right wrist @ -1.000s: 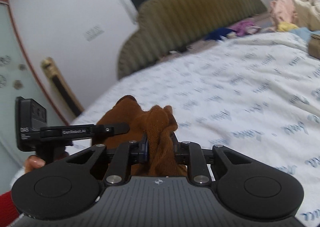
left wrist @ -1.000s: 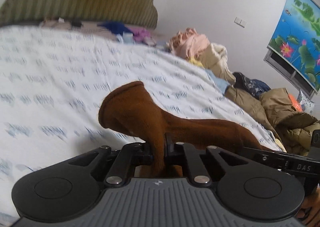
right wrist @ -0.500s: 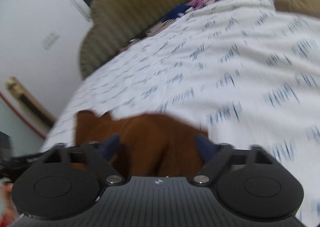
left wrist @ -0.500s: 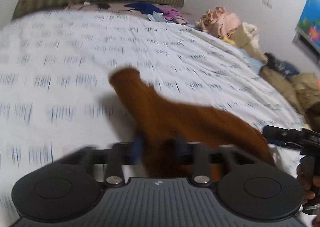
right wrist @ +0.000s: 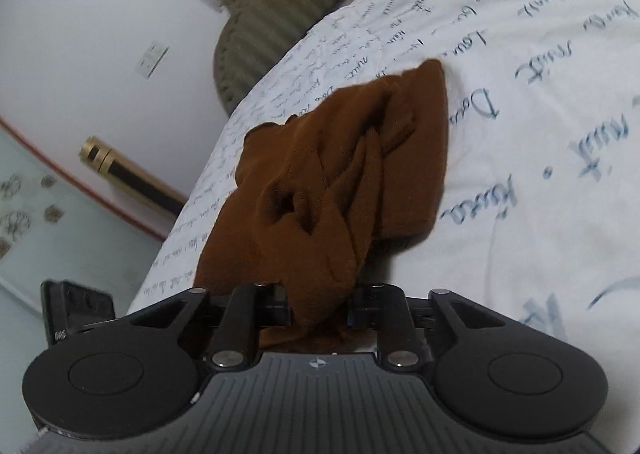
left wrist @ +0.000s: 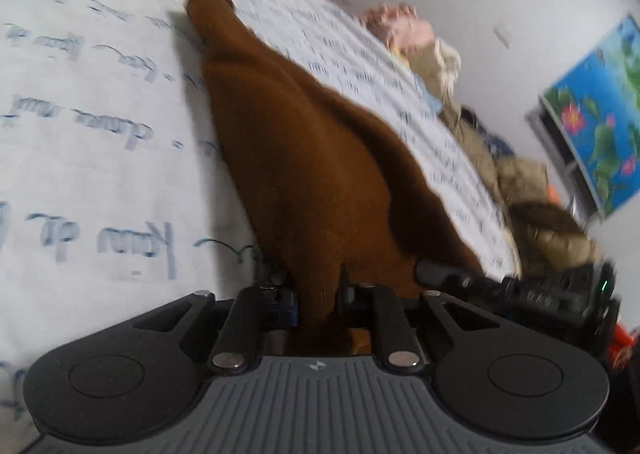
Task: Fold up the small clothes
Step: 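Fold the bundle end over with both grippers and release the left gripper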
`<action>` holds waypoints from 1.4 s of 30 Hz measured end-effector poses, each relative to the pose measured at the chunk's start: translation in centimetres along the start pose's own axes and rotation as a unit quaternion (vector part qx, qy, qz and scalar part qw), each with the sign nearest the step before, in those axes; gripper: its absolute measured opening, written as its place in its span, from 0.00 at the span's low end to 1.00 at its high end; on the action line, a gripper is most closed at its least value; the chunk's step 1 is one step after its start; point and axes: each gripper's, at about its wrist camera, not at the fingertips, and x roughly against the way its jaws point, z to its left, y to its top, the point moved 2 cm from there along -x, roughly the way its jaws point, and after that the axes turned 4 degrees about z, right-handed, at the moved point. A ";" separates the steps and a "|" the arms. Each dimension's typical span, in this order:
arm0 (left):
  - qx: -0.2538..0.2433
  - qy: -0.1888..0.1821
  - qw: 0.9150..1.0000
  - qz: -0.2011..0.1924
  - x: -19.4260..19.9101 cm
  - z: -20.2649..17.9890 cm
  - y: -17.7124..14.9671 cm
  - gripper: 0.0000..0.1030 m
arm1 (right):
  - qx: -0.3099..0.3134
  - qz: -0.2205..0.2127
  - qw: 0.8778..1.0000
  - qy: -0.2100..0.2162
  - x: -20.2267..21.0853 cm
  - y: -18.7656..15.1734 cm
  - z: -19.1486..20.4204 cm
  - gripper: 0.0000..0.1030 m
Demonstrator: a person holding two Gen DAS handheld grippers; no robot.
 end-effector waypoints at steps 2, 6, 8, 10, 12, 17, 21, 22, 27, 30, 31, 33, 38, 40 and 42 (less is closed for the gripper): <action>-0.018 0.028 0.999 -0.028 2.5 -0.2 -0.6 0.13 | 0.000 -0.007 1.000 0.026 0.3 -1.2 1.0 0.24; -0.074 0.084 0.994 -0.011 4.8 -0.5 -2.3 0.13 | 0.014 0.006 1.000 -0.007 0.1 -4.8 1.9 0.31; -0.100 0.124 0.987 -0.009 5.4 -0.8 -3.2 0.17 | 0.027 -0.019 0.999 -0.031 1.6 -5.5 2.1 0.36; -0.117 0.152 0.981 -0.032 7.0 -1.5 -3.3 0.20 | 0.033 -0.076 0.995 -0.058 3.9 -5.5 3.2 0.40; -0.127 0.175 0.974 -0.065 8.3 -2.5 -2.7 0.23 | 0.044 -0.127 0.989 -0.065 5.6 -4.5 4.4 0.40; -0.152 0.183 0.967 -0.093 6.7 -5.4 -1.0 0.41 | -0.050 -0.103 0.993 0.022 1.9 -0.2 3.6 0.40; -0.173 0.225 0.954 -0.097 3.4 -5.8 -2.6 0.45 | -0.112 -0.079 0.991 0.011 -1.2 -0.3 2.1 0.40; -0.178 0.233 0.952 -0.091 2.8 -5.6 -3.4 0.45 | -0.109 -0.080 0.991 0.009 -1.3 -1.0 2.1 0.41; -0.164 0.234 0.954 -0.093 1.9 -4.0 -5.2 0.57 | -0.014 -0.085 0.996 -0.038 0.6 -3.4 4.0 0.50; -0.149 0.231 0.957 -0.095 2.1 -3.7 -5.1 0.60 | 0.071 -0.081 0.988 -0.115 0.6 -3.6 5.4 0.52; -0.145 0.230 0.958 -0.095 2.1 -3.6 -5.1 0.60 | 0.102 -0.078 0.982 -0.140 0.1 -3.7 6.0 0.52; -0.148 0.231 0.957 -0.096 2.1 -3.7 -5.1 0.60 | 0.172 -0.075 0.965 -0.184 -1.1 -4.0 7.7 0.52; -0.161 0.240 0.952 -0.098 1.8 -3.9 -5.3 0.60 | 0.351 -0.082 0.884 -0.298 -4.1 -5.6 11.2 0.47; -0.160 0.240 0.952 -0.099 1.7 -3.7 -5.3 0.63 | 0.361 -0.093 0.871 -0.320 -4.6 -5.5 11.1 0.10; -0.162 0.240 0.952 -0.100 1.8 -3.6 -5.4 0.65 | 0.327 -0.122 0.880 -0.321 -3.6 -5.2 10.7 0.06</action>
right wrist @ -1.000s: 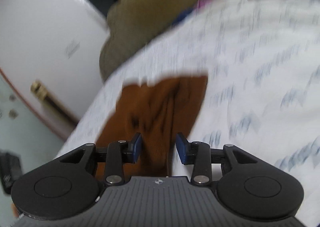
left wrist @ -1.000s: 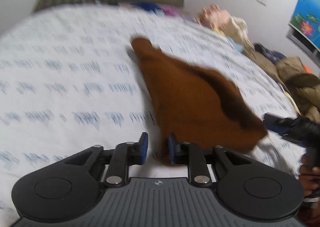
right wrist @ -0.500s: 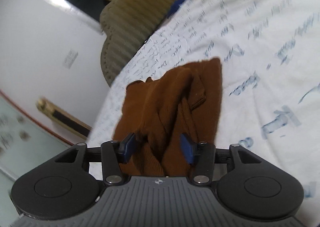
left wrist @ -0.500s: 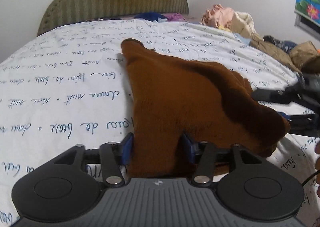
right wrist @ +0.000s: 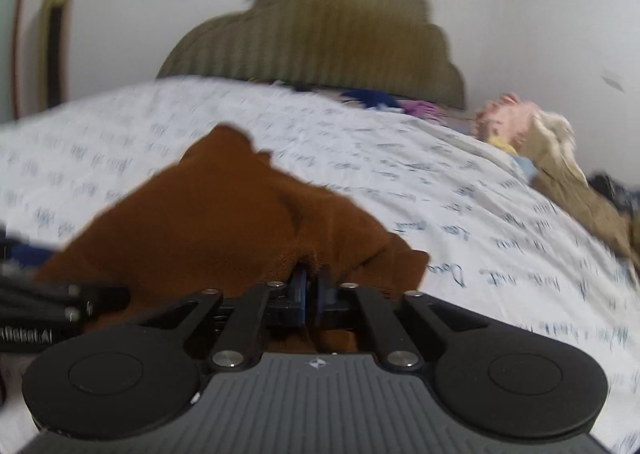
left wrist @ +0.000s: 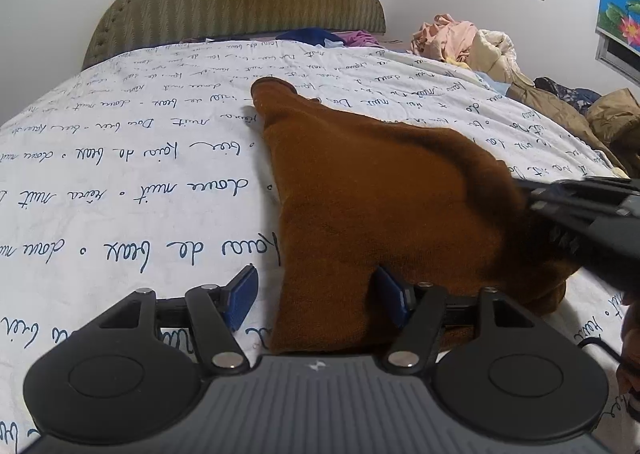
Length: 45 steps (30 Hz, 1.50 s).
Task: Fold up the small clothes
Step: 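Fold the bundle end over with both grippers and release the left gripper, then lower the held fabric onto the bundle and open the right gripper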
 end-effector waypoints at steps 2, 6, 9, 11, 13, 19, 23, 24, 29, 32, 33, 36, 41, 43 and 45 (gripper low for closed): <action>-0.002 0.001 1.000 0.000 0.1 0.1 -0.2 0.66 | -0.051 -0.005 0.999 -0.014 0.2 -0.5 -1.7 0.06; -0.005 0.003 1.000 0.004 0.8 0.2 -0.3 0.66 | -0.138 0.051 0.987 0.067 -1.0 -2.0 -4.7 0.17; -0.009 0.010 1.000 -0.018 2.5 0.3 0.0 0.65 | -0.176 0.036 0.979 0.092 1.4 -1.8 -6.5 0.31; -0.010 0.018 0.999 -0.036 3.3 0.3 0.5 0.65 | -0.190 0.012 0.979 0.071 3.3 -1.5 -7.2 0.32; -0.015 0.019 0.999 -0.032 2.9 0.1 0.9 0.65 | -0.186 -0.012 0.979 0.081 4.6 -1.2 -6.9 0.32; -0.003 0.018 1.000 -0.002 1.1 0.0 -0.3 0.65 | -0.145 0.042 0.982 0.116 2.6 -2.3 -4.2 0.32; -0.002 0.016 1.000 -0.002 1.3 0.3 -0.3 0.65 | -0.177 0.036 0.977 0.113 3.0 -3.4 -4.5 0.41; -0.001 0.017 1.000 -0.001 1.3 0.3 -0.3 0.65 | -0.180 0.027 0.976 0.118 3.6 -3.3 -4.4 0.44; 0.004 0.023 1.000 -0.002 1.3 0.1 -0.5 0.68 | -0.119 0.045 0.989 0.082 3.1 -3.6 -2.5 0.72; -0.001 0.030 1.000 -0.003 1.3 0.0 -0.5 0.72 | -0.128 0.064 0.986 0.091 2.1 -4.4 -2.2 0.81; -0.001 0.032 0.999 -0.003 1.2 0.1 -0.5 0.74 | -0.131 0.064 0.985 0.093 1.9 -4.6 -2.2 0.93; 0.006 0.034 0.999 -0.003 1.0 0.2 -0.7 0.77 | -0.122 0.062 0.987 0.084 1.3 -5.2 -2.0 1.00; 0.005 0.047 0.999 -0.013 0.8 0.1 -1.2 0.82 | -0.129 0.057 0.986 0.086 1.4 -5.6 -1.9 1.00; 0.003 0.050 0.999 -0.018 0.8 0.0 -1.4 0.83 | -0.127 0.054 0.987 0.083 1.6 -5.7 -1.8 1.00; 0.003 0.052 0.998 -0.023 0.9 0.0 -1.6 0.83 | -0.127 0.052 0.987 0.080 1.6 -5.8 -1.7 1.00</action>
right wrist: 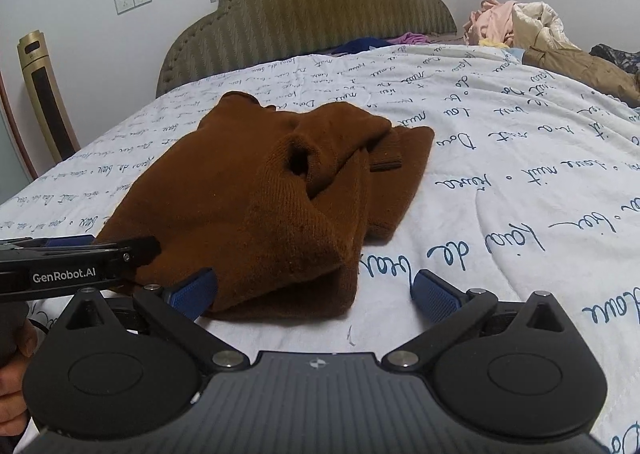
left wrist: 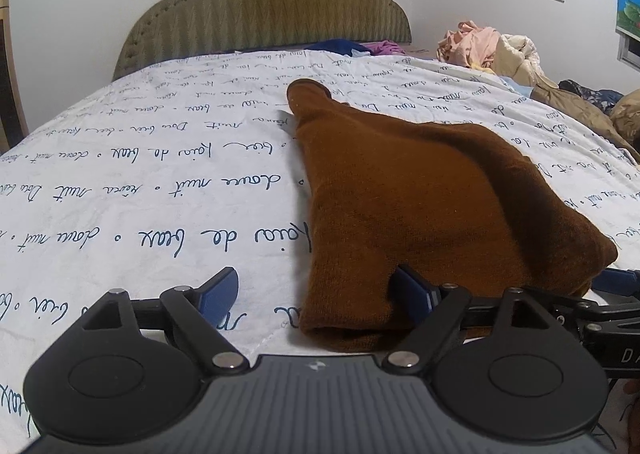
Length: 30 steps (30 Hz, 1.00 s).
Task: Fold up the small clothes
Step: 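Lower the held fabric onto the bundle and open the right gripper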
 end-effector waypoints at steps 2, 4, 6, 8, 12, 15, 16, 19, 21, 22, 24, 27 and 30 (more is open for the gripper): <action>0.002 -0.001 1.000 -0.003 0.0 0.1 -0.1 0.83 | 0.000 -0.001 1.000 0.000 0.0 0.0 0.0 1.00; 0.008 -0.004 1.000 -0.002 0.0 0.3 -0.2 0.85 | -0.002 -0.002 1.000 0.001 0.1 -0.1 0.0 1.00; 0.015 -0.007 1.000 -0.001 -0.1 0.5 -0.3 0.87 | -0.003 -0.003 1.000 0.002 0.2 -0.1 -0.1 1.00; 0.022 -0.011 1.000 0.001 -0.1 0.8 -0.3 0.87 | -0.004 -0.003 1.000 0.001 0.2 -0.1 -0.1 1.00; 0.028 -0.013 1.000 0.002 -0.2 0.9 -0.3 0.89 | 0.000 -0.005 1.000 -0.003 0.4 -0.3 0.1 1.00; 0.025 -0.011 1.000 0.001 -0.2 0.9 -0.4 0.89 | -0.001 -0.005 1.000 -0.002 0.5 -0.3 0.0 1.00; 0.024 -0.010 1.000 0.000 -0.2 0.9 -0.4 0.89 | -0.002 -0.005 1.000 -0.001 0.4 -0.3 0.0 1.00; 0.024 -0.010 1.000 0.001 -0.2 0.9 -0.4 0.89 | -0.002 -0.005 1.000 -0.001 0.5 -0.3 0.0 1.00; 0.023 -0.009 1.000 0.001 -0.2 0.9 -0.4 0.89 | -0.001 -0.005 1.000 -0.001 0.5 -0.3 0.0 1.00; 0.023 -0.009 1.000 0.000 -0.2 0.9 -0.4 0.89 | -0.001 -0.005 1.000 -0.002 0.5 -0.3 0.0 1.00; 0.022 -0.008 1.000 0.001 -0.2 0.8 -0.4 0.89 | 0.001 -0.004 1.000 -0.004 0.5 -0.4 0.1 1.00; 0.020 -0.005 1.000 0.002 -0.2 0.7 -0.4 0.89 | 0.004 -0.002 1.000 -0.009 0.4 -0.4 0.2 1.00; 0.017 0.004 1.000 0.005 0.5 0.4 -0.3 0.89 | 0.013 0.002 1.000 -0.020 0.3 -0.4 0.6 1.00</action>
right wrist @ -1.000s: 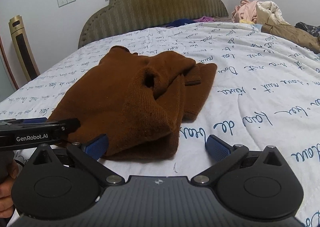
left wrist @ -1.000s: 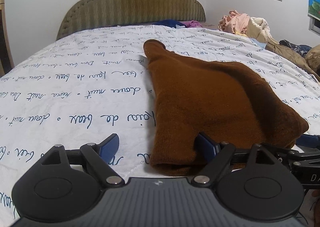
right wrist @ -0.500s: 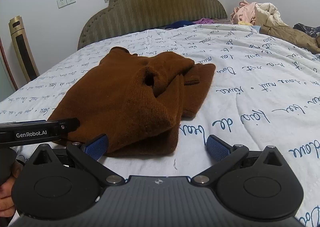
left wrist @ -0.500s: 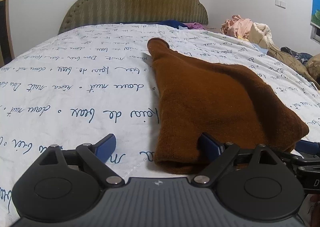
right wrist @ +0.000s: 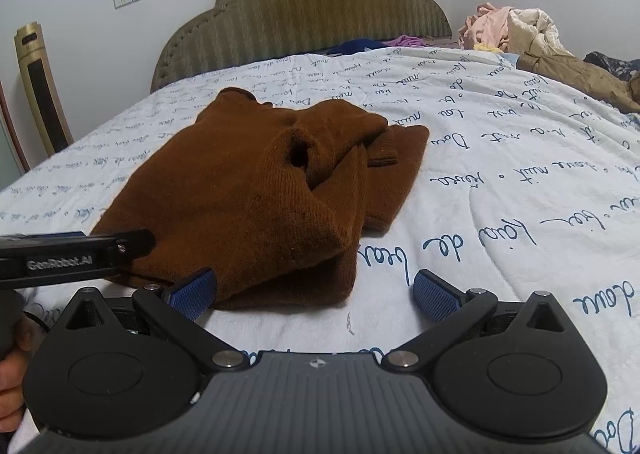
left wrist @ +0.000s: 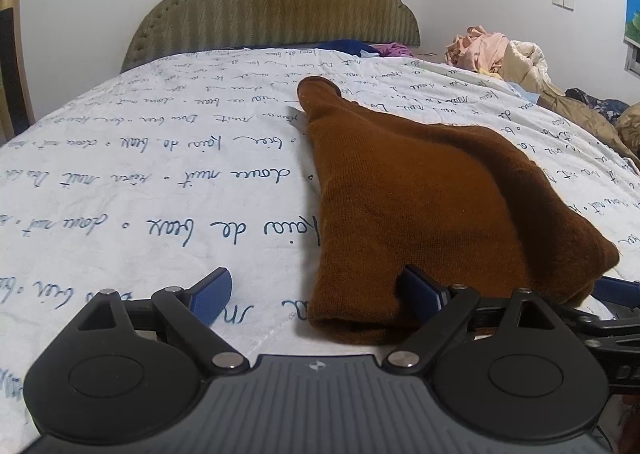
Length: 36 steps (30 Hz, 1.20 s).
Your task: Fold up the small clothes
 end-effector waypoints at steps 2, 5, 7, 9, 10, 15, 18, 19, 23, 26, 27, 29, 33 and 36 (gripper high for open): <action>-0.002 -0.007 1.000 0.005 1.0 -0.2 -0.2 0.89 | 0.004 0.001 1.000 -0.006 0.1 -0.1 0.2 1.00; -0.016 -0.014 1.000 0.011 2.4 -0.6 -0.5 0.90 | -0.002 0.007 1.000 -0.002 0.5 -0.5 0.2 1.00; -0.026 -0.009 1.000 0.011 3.2 -0.7 -1.0 0.90 | 0.007 0.007 1.000 -0.008 0.6 -0.7 0.4 1.00; -0.025 -0.006 1.000 0.010 3.5 -0.6 -1.5 0.90 | 0.020 0.011 1.000 -0.015 0.4 -0.7 0.7 1.00; -0.022 -0.004 1.000 0.011 3.6 -0.5 -1.8 0.90 | 0.028 0.013 0.999 -0.020 0.3 -0.7 1.0 1.00; -0.024 0.000 1.000 0.017 3.6 -0.3 -3.1 0.90 | 0.033 0.009 0.999 -0.025 0.7 -1.1 1.2 1.00; -0.034 0.009 0.999 0.013 3.7 -0.6 -3.4 0.90 | 0.031 0.006 0.999 -0.024 0.9 -1.3 1.1 1.00; -0.036 0.011 0.999 0.013 3.6 -0.7 -3.4 0.90 | 0.031 0.005 0.999 -0.024 0.9 -1.3 1.1 1.00; -0.031 0.013 0.999 0.012 3.7 -0.7 -3.4 0.90 | 0.033 0.007 0.999 -0.028 0.9 -1.4 1.2 1.00; -0.024 0.015 1.000 0.012 3.8 -0.5 -3.5 0.90 | 0.034 0.010 0.999 -0.030 1.0 -1.4 1.3 1.00; -0.022 0.016 1.000 0.012 3.8 -0.5 -3.5 0.90 | 0.033 0.010 0.999 -0.031 1.0 -1.4 1.3 1.00; -0.022 0.021 1.000 0.010 4.0 -0.5 -3.6 0.90 | 0.029 0.013 0.999 -0.034 1.2 -1.5 1.3 1.00; -0.022 0.029 0.999 0.010 4.1 -0.5 -3.5 0.90 | 0.034 0.021 0.998 -0.044 1.4 -1.7 1.7 1.00; -0.017 0.031 0.999 0.015 4.1 -0.4 -3.5 0.90 | 0.037 0.023 0.998 -0.042 1.7 -1.9 1.8 1.00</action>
